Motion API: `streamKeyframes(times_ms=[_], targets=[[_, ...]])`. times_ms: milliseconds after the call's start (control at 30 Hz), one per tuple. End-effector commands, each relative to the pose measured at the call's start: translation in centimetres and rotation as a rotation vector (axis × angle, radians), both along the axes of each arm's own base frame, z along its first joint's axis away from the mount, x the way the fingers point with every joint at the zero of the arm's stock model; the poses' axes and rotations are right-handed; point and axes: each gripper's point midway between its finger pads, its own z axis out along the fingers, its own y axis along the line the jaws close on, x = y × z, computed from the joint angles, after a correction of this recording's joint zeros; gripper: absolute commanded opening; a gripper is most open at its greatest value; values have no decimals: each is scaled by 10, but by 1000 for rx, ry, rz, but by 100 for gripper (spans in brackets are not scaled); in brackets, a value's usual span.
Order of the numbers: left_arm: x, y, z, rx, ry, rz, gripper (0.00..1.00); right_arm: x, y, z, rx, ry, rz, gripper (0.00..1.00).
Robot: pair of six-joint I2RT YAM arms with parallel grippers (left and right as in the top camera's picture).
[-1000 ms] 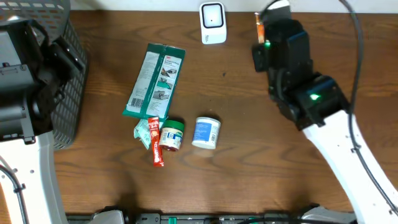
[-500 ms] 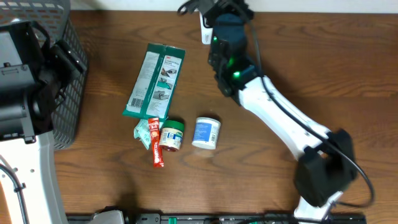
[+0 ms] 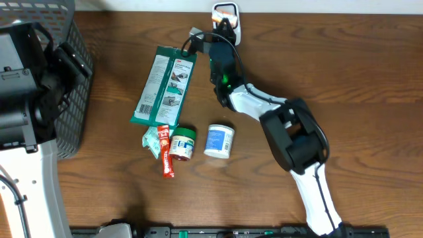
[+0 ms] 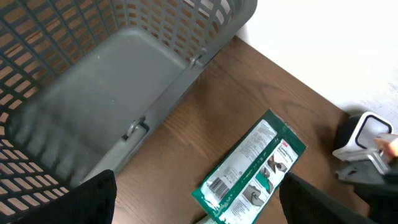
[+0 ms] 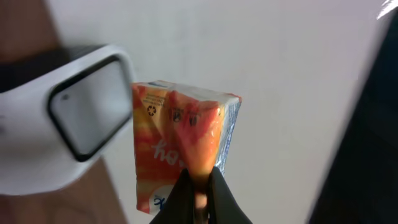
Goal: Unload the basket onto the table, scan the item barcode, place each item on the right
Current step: 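Lift the orange packet with the right gripper up to the white scanner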
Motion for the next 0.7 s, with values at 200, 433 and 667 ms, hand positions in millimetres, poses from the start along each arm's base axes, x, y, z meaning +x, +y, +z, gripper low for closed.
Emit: streamKeyframes(times_ms=[200, 433, 667], targets=[[0, 3, -2, 9, 7, 3, 81, 39, -20, 25, 158, -13, -24, 1], [0, 3, -2, 9, 7, 3, 81, 52, -18, 19, 250, 131, 22, 1], [0, 3, -2, 9, 7, 3, 81, 51, -17, 8, 231, 180, 40, 1]])
